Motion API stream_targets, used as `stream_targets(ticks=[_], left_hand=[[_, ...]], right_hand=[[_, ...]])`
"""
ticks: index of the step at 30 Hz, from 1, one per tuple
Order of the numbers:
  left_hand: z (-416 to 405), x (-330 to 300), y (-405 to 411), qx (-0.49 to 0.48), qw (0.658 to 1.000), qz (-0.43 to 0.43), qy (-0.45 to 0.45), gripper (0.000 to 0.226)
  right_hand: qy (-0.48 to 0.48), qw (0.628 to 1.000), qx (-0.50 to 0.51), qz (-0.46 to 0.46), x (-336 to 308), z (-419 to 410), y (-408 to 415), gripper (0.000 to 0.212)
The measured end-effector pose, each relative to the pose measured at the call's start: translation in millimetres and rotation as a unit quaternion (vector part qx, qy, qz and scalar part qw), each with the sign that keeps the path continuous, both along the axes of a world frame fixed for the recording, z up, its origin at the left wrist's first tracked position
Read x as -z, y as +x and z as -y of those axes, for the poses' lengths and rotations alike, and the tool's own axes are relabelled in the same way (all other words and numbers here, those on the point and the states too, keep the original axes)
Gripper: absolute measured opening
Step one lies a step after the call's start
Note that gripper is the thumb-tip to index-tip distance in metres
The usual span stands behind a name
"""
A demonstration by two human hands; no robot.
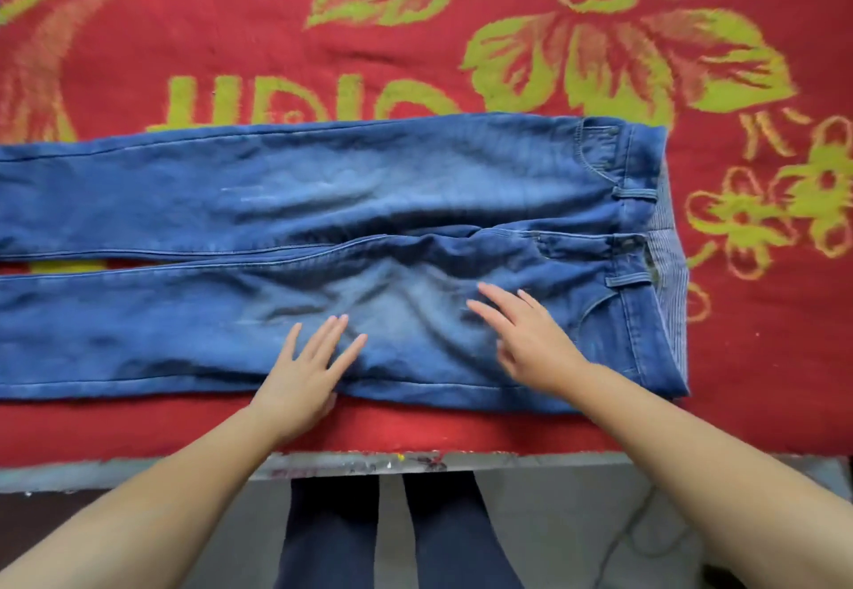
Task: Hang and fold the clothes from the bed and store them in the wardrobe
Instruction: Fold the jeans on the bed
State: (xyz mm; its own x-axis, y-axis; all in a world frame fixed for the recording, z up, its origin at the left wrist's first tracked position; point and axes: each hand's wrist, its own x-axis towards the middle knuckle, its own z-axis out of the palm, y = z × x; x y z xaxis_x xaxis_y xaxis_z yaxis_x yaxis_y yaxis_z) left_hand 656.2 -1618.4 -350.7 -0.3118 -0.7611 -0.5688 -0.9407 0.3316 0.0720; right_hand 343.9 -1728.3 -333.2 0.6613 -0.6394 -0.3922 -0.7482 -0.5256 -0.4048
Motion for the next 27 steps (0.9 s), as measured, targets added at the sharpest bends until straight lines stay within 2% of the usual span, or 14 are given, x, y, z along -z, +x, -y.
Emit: stream_targets(ticks=[1,3,4,7,9,12,14,16,19,22,25,27], left_hand=[[-2.3,0.9,-12.6,0.036,0.998,-0.023,-0.037,0.103],[-4.7,4.9,-42.8,0.083,0.994,-0.056,-0.053,0.089],[-5.2,8.5,-60.2,0.073,0.996,-0.051,-0.031,0.089],[-11.8,22.9,-97.3,-0.019,0.997,0.04,0.066,0.089],[-8.7,30.7,-105.6,-0.047,0.996,0.05,0.055,0.083],[3.5,28.2,-99.4,-0.028,0.997,0.036,0.069,0.072],[13.0,16.1,-92.3,-0.025,0.993,0.004,0.118,0.07],[23.8,-4.3,-88.5,-0.058,0.975,-0.042,0.213,0.066],[50.6,-40.1,-91.4,-0.043,0.925,-0.045,0.374,0.039],[91.7,-64.8,-90.4,-0.006,0.891,0.023,0.454,0.036],[153.5,-79.4,-69.5,-0.086,0.897,0.034,0.431,0.027],[205.2,-83.0,-52.3,-0.139,0.925,0.036,0.351,0.019]], right_hand=[[-0.021,0.999,-0.016,-0.043,-0.2,-10.0,-28.3,0.075],[-0.025,0.991,-0.037,-0.129,1.0,-24.2,-79.4,0.089],[-0.015,0.984,-0.042,-0.171,1.4,-29.8,-99.2,0.096],[-0.016,0.965,-0.03,-0.26,11.3,-40.1,-134.0,0.105],[-0.01,0.951,-0.004,-0.308,22.8,-39.1,-138.1,0.102],[0.028,0.939,0.01,-0.343,22.9,-30.9,-132.4,0.095],[0.063,0.927,-0.014,-0.369,9.4,-28.0,-131.4,0.088],[0.139,0.905,-0.05,-0.398,-11.1,-22.5,-127.9,0.079],[0.301,0.865,-0.13,-0.381,-53.0,8.2,-110.2,0.056],[0.384,0.838,-0.119,-0.367,-88.7,59.3,-97.0,0.045],[0.355,0.871,-0.015,-0.34,-100.9,120.6,-104.6,0.027],[0.292,0.91,0.059,-0.288,-99.7,163.9,-108.4,0.014]])
